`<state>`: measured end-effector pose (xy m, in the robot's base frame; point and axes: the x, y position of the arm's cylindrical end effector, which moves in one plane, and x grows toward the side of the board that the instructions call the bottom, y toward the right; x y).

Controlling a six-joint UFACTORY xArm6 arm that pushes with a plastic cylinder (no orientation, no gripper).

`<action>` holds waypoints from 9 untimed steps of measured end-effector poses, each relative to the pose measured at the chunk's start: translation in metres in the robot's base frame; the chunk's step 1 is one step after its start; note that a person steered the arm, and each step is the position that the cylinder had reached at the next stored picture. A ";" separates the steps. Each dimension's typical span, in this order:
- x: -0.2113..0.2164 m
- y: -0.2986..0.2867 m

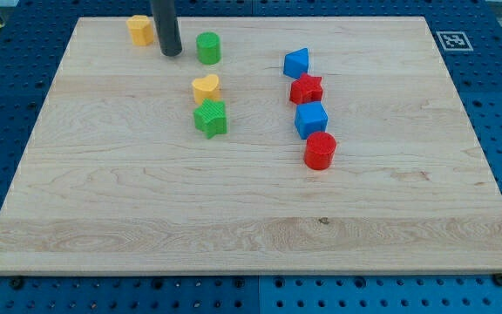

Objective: Slide the yellow hexagon towards top left

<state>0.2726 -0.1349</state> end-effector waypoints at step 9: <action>-0.051 -0.034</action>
<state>0.2219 -0.1685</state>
